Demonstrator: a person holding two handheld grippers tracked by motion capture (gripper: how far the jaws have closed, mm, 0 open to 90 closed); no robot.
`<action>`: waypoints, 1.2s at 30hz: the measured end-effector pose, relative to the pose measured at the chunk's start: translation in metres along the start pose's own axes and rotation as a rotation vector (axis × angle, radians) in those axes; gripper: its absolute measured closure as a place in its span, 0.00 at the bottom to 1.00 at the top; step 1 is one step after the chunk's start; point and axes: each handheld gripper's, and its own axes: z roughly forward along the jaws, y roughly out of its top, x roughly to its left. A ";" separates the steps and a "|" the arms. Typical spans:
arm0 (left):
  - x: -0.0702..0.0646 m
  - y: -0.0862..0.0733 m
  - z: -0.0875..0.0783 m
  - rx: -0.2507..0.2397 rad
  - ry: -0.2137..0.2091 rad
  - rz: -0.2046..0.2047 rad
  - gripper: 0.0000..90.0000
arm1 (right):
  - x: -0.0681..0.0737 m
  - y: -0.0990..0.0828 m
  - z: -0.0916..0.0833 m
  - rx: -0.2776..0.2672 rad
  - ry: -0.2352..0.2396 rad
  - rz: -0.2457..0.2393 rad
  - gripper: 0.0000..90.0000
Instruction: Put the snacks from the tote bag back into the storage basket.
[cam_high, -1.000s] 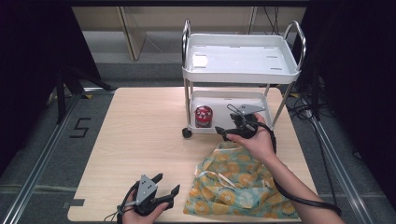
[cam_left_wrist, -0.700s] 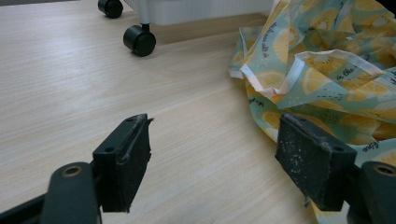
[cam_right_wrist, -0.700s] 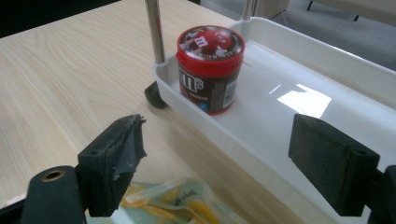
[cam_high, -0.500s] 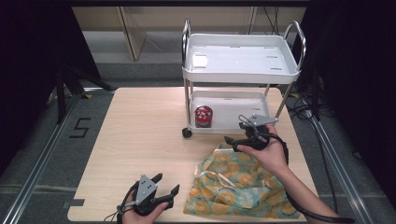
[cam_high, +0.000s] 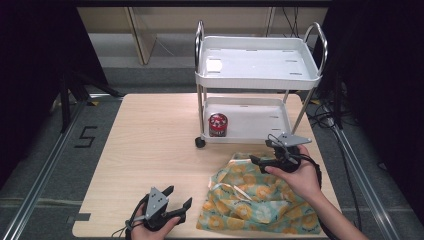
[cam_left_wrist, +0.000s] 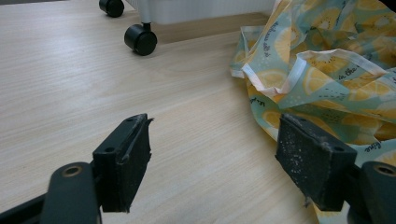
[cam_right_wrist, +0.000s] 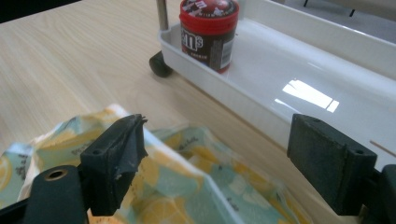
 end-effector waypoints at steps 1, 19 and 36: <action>0.000 0.000 0.000 -0.001 0.001 -0.003 0.29 | -0.001 -0.002 -0.001 -0.010 -0.007 -0.018 0.22; -0.001 0.000 -0.001 0.011 0.015 0.005 0.29 | 0.000 -0.039 -0.027 0.010 -0.013 0.022 0.23; -0.002 -0.001 0.001 -0.002 0.008 -0.021 0.28 | 0.003 -0.065 -0.036 0.016 -0.001 0.051 0.23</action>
